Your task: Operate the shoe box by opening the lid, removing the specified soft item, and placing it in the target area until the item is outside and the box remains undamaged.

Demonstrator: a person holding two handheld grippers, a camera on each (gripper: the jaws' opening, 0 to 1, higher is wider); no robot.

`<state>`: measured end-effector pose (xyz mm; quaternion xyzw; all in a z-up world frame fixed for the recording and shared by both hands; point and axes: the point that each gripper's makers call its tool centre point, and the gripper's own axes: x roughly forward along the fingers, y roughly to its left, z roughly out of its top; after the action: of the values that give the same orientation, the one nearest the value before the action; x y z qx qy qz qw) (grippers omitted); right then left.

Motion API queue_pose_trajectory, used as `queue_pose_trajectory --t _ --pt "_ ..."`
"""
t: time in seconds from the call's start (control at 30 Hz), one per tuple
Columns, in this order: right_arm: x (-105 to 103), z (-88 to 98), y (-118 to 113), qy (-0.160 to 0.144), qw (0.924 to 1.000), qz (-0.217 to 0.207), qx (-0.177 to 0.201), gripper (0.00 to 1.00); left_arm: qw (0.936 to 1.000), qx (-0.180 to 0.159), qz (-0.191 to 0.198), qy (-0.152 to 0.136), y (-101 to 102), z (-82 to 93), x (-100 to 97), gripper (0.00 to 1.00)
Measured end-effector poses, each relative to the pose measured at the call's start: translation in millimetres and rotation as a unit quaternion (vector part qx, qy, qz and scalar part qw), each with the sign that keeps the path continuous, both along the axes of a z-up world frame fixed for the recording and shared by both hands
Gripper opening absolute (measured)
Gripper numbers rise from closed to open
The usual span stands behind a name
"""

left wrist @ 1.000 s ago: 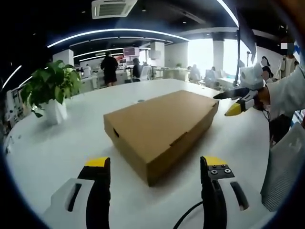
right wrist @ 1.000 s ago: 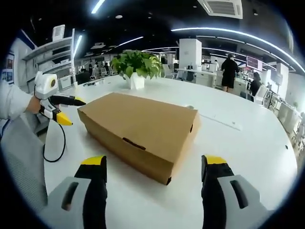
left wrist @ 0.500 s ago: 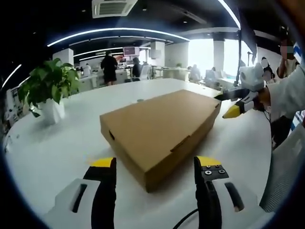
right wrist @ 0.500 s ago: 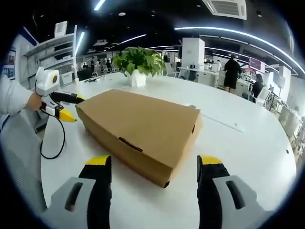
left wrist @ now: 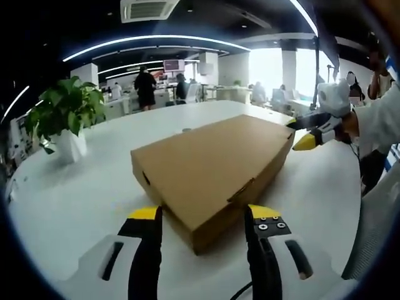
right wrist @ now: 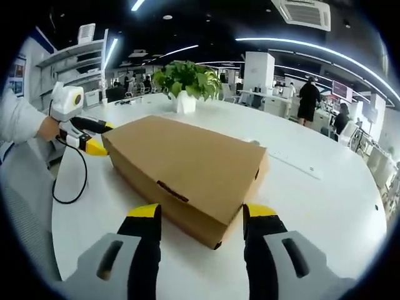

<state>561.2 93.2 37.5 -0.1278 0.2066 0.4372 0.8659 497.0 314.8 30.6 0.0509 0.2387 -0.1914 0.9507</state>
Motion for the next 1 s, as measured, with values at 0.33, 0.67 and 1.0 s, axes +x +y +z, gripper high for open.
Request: queue_pose_trajectory --t 0.33,0.67,1.0 --pt "2.5 -2.0 -3.2 -0.007 0.9998 -0.003 -0.017 0.41 1.0000 0.006 0.001 0.001 -2.8 0.4 -1.0 0.51" --pt "2.8 3.5 -3.0 0.000 0.9998 -0.007 -0.019 0.41 0.9999 0.005 0.000 0.015 -7.5 6.0 -4.2 0.50" --pt "2.3 18.5 -3.6 0.009 0.9999 -0.010 -0.004 0.41 0.9997 -0.011 -0.001 0.024 -6.7 16.8 -4.5 0.51"
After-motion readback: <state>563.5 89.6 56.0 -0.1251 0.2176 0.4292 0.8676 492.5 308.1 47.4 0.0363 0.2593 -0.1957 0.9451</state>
